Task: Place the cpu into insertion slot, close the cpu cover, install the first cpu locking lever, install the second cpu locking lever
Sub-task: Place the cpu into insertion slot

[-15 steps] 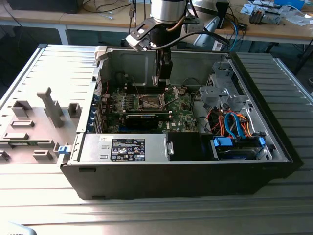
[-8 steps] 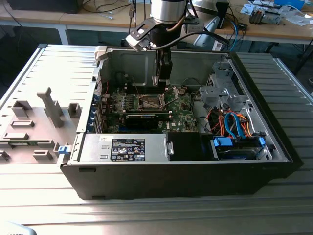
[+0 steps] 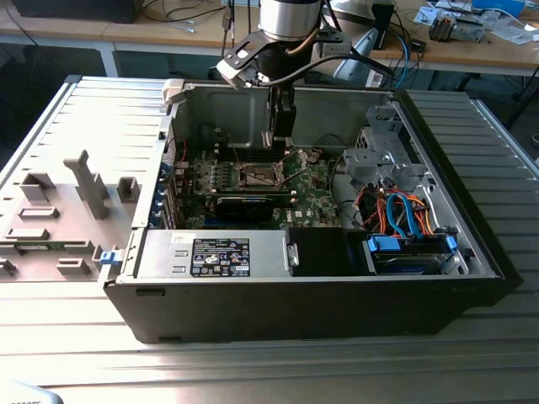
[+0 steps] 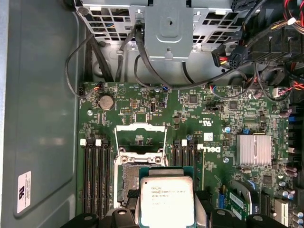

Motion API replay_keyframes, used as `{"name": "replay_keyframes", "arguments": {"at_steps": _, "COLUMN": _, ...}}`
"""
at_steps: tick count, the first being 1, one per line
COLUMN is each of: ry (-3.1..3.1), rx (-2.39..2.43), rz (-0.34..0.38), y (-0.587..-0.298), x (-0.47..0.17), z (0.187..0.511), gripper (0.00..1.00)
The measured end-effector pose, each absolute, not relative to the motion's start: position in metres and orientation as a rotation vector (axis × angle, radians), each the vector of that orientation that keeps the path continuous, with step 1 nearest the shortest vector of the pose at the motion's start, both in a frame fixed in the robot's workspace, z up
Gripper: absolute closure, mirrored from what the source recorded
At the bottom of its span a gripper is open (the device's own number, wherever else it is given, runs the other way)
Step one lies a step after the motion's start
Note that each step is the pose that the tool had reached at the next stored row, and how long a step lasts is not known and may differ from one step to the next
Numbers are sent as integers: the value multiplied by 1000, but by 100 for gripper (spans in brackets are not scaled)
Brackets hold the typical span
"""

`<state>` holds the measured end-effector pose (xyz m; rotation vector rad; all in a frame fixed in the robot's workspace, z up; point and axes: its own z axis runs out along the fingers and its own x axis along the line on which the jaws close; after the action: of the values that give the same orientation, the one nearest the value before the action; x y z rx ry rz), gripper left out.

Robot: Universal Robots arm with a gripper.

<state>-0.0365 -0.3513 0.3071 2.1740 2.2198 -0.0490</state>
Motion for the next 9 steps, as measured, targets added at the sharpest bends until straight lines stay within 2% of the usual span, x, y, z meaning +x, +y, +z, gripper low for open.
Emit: {"name": "replay_keyframes", "arguments": {"at_steps": 9, "ry": 2208, "rx": 2186, "rz": -49, "y": -351, "x": -36, "z": 307, "gripper": 46}}
